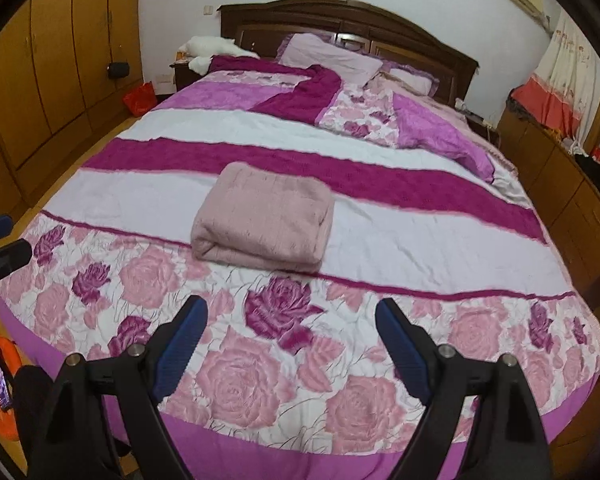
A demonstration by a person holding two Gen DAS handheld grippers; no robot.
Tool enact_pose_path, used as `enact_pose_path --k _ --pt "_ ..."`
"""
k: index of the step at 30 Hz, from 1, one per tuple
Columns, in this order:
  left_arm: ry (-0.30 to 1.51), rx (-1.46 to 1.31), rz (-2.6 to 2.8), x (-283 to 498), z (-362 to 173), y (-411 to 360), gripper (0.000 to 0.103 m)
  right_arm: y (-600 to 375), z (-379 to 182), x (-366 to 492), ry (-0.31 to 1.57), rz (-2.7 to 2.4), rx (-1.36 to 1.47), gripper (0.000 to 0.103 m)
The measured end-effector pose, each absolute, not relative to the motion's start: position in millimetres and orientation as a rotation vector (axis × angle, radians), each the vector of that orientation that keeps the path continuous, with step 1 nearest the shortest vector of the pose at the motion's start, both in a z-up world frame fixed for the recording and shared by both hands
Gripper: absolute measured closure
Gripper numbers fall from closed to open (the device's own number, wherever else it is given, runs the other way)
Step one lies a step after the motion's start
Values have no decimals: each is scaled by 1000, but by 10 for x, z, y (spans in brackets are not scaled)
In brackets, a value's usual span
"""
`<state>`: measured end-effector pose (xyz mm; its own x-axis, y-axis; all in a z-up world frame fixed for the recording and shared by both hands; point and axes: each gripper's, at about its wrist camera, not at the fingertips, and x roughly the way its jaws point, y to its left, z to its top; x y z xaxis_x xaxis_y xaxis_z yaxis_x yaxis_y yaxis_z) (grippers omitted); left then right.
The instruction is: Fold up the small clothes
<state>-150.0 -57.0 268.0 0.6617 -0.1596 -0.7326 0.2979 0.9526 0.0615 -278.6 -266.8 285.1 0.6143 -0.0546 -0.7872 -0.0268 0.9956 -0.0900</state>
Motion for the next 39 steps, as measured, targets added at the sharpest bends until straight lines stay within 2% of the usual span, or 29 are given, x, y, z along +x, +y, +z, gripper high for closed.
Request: enact_pose_path --k 39 --pt "1107 136 -211 -1315 977 -477 79 -2888 913 -2874 1268 -11 18 14"
